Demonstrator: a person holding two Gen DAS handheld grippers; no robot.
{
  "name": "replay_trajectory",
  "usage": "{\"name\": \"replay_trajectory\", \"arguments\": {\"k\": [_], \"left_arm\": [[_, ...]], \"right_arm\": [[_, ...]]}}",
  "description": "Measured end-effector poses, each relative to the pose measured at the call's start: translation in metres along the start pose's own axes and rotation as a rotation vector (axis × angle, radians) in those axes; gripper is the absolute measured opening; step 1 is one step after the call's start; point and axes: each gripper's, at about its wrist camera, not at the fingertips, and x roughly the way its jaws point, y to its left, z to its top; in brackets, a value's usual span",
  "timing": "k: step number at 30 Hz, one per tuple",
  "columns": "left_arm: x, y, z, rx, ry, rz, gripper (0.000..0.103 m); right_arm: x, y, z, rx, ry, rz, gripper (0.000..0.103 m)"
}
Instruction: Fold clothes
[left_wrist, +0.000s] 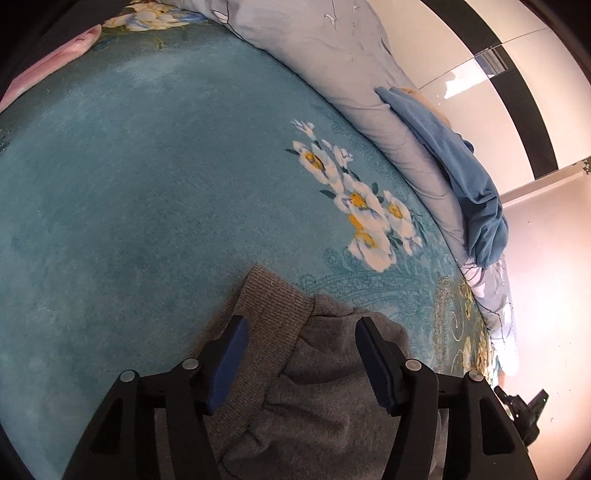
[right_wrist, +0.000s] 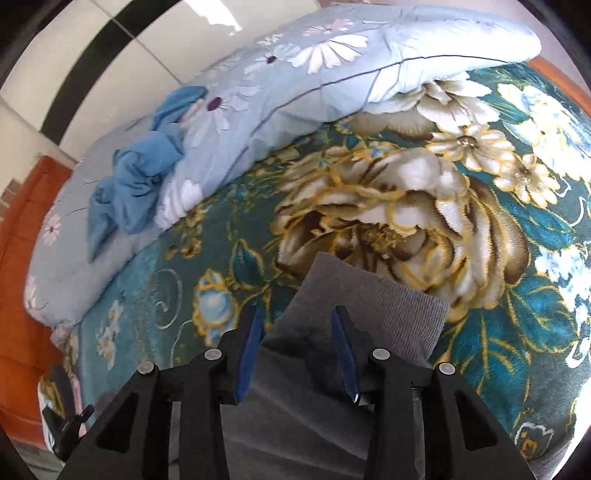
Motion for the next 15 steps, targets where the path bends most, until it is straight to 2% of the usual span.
{"name": "replay_trajectory", "arguments": {"k": [4,7,8,9,10,11,13,15], "left_arm": [[0.005,-0.011,0.000,0.043,0.014,0.029,0.063],[0.007,-0.017,-0.001,0.074,0.019,0.056,0.063],[0.007,-0.019,-0.002,0.084,0.020,0.061,0.062],[0.007,-0.020,-0.002,0.089,0.021,0.058,0.062],[0.006,-0.020,-0.003,0.092,0.024,0.052,0.060],[0.006,-0.020,-0.003,0.093,0.025,0.048,0.059],[0.007,-0.020,-0.003,0.088,0.025,0.047,0.059],[0.007,-0.021,-0.003,0.084,0.025,0.049,0.059]], "right_arm": [[0.031,0.008,0.023,0.051,0.084,-0.099,0.041],[0.041,0.012,0.024,0.023,0.117,-0.156,0.041],[0.040,0.014,0.023,-0.003,0.114,-0.168,0.040],[0.039,0.016,0.022,-0.028,0.111,-0.180,0.032],[0.038,0.015,0.021,-0.035,0.112,-0.175,0.016],[0.037,0.012,0.021,-0.035,0.113,-0.165,0.011],[0.034,0.008,0.021,-0.033,0.114,-0.140,0.008],[0.017,0.009,0.027,-0.005,0.066,-0.029,0.007]]}}
